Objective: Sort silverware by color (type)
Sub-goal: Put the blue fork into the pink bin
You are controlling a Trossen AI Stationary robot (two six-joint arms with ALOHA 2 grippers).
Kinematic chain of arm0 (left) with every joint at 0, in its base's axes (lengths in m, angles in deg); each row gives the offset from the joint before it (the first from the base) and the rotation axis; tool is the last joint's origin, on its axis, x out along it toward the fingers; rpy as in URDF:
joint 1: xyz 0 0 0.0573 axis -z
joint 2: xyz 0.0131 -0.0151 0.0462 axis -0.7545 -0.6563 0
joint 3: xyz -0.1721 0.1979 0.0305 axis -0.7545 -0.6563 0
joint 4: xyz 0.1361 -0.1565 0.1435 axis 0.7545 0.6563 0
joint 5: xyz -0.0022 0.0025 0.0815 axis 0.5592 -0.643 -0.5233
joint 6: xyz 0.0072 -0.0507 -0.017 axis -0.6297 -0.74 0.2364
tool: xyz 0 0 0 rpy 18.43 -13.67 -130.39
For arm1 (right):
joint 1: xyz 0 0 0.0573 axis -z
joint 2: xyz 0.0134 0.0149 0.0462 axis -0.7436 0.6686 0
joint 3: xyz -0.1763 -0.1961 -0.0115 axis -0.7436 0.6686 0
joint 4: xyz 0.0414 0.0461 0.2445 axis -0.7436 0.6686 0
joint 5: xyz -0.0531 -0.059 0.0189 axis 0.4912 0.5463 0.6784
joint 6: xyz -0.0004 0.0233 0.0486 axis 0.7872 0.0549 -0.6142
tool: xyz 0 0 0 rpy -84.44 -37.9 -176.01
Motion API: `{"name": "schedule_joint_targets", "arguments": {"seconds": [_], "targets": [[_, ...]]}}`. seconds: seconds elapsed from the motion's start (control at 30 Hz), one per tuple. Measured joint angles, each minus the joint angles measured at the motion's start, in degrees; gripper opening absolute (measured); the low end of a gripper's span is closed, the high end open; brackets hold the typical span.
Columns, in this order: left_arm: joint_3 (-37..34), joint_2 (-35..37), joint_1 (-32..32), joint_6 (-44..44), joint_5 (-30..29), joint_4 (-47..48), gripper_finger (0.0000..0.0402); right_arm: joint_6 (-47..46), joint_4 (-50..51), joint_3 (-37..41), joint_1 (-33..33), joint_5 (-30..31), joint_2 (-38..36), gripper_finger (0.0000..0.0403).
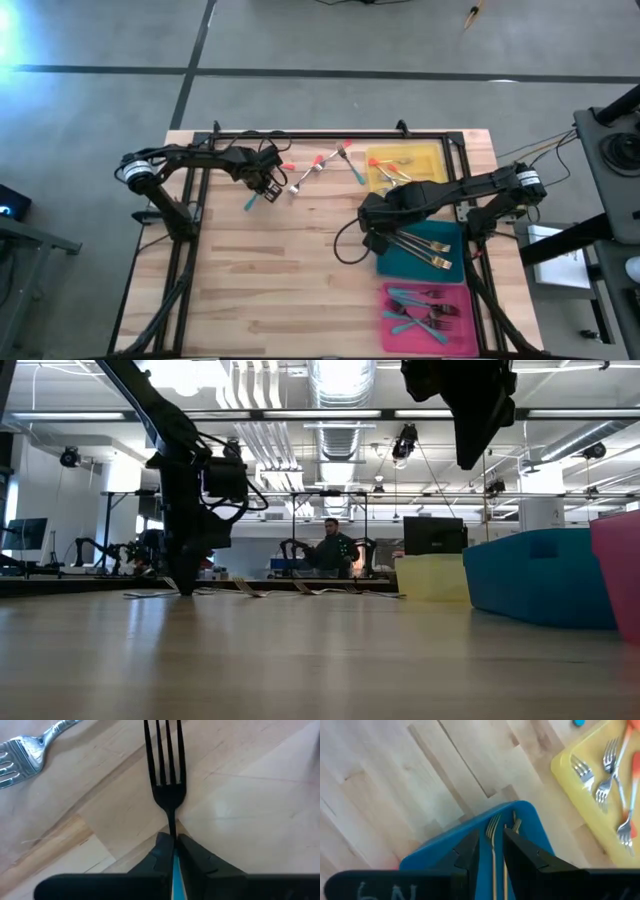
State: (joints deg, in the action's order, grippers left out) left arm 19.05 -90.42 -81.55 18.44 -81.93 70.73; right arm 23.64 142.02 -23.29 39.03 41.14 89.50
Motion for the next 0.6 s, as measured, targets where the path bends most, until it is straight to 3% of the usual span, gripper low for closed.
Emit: {"name": "schedule_joint_targets", "arguments": {"seconds": [0.23,0.43,0.6], "targets": [[2.28,2.44,-0.62,-0.57,3.91,2.91,0.0001,4.72,4.89,0.04,0.07,1.44,-1.48,0.0077],[8.76,8.86,-0.14,-5.14,9.43,3.71,0.0000,4.08,8.92,0.04,2.24,8.90,-7.54,0.0076],[15.65,12.05,1.66,-8.57,10.10,0.33,0.0000,4.81,8.88,0.04,5.24,14.25,-11.44,0.0081]]}}
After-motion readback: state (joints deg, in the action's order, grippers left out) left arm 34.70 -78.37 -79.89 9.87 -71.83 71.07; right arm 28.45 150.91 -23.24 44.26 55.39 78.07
